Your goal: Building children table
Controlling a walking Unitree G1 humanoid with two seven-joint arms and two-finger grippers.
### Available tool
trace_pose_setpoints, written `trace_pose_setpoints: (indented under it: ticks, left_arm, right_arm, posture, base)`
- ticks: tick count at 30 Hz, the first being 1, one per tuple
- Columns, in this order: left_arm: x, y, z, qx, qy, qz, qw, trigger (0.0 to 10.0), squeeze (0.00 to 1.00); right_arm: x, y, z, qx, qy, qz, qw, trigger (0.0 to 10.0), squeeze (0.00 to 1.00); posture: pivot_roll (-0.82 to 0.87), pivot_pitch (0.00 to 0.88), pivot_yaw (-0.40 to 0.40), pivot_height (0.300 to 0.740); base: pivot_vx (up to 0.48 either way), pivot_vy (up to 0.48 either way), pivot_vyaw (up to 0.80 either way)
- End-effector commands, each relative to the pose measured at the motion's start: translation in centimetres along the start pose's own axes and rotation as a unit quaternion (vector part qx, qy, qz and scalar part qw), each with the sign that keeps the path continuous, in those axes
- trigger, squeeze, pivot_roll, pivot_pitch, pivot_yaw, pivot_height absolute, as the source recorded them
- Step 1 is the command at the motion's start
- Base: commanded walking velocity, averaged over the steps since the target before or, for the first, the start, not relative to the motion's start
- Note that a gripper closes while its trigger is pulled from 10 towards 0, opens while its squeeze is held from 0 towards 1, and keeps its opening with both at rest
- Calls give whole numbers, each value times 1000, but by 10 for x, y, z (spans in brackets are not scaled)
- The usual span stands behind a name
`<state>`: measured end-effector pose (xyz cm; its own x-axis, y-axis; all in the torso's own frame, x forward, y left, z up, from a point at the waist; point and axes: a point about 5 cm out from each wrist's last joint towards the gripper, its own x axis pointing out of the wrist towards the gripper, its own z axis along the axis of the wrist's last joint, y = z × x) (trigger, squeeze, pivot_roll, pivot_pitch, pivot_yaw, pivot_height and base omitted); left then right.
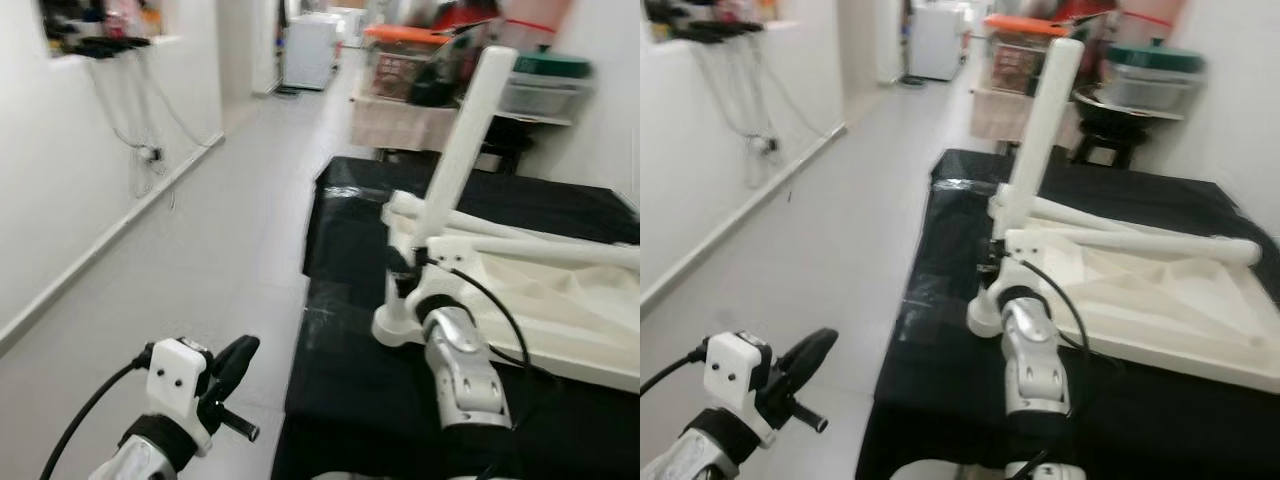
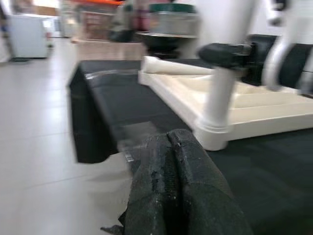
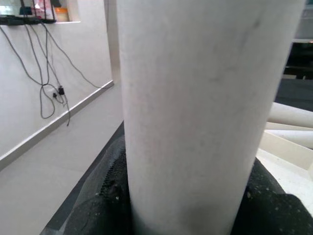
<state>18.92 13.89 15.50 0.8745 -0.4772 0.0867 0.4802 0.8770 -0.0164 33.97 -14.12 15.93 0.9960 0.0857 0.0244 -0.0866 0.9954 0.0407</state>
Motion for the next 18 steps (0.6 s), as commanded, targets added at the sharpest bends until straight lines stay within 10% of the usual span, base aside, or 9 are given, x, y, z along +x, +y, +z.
trace_pose_setpoints:
  ticks: [1,3,4,5,10,11,12,13,18]
  left_arm:
    - [-1,-2,-2,-4,5,-1,1000,10000,0]
    - [-1,-2,-2,-4,5,-1,1000,10000,0]
    - [0,-2,-2,-4,4,0,1000,10000,0]
    - [0,-2,-2,-4,4,-1,1000,10000,0]
    - [1,-1,-2,-4,4,-1,1000,10000,0]
    - [1,0,-2,-4,3,-1,1000,10000,0]
    - [1,0,-2,-4,3,-1,1000,10000,0]
    - [2,0,-2,-4,3,-1,1000,10000,0]
    - [2,0,-2,-3,3,-1,1000,10000,0]
  right_arm:
    - [-2,-9,-15,-5,45,-22,999,2588,0]
    - [-2,-9,-15,-5,45,-22,999,2588,0]
    - [-4,-8,-14,-7,45,-15,999,10000,0]
    - [-2,-10,-9,-11,37,-9,999,10000,1000]
    - [11,-18,0,-4,45,43,998,10000,1000]
    - [16,-18,2,-9,58,100,993,10000,733]
    - [16,-18,2,-9,58,100,993,10000,733]
    - [20,-17,3,16,69,177,982,10000,0]
    - [22,-15,5,41,81,288,953,10000,0]
  posture:
    - [24,0,-119,740]
    - [24,0,-119,740]
    - [21,0,-116,740]
    - [20,0,-111,740]
    - [23,0,-111,740]
    - [20,0,-109,740]
    - [20,0,-109,740]
    - [20,0,-109,740]
    - [29,0,-113,740]
  base:
    - [0,0,0]
    - [0,0,0]
    - [0,0,0]
    - [0,0,0]
    - [0,0,0]
    - [0,0,0]
    - [0,0,0]
    - [0,0,0]
    - [0,0,0]
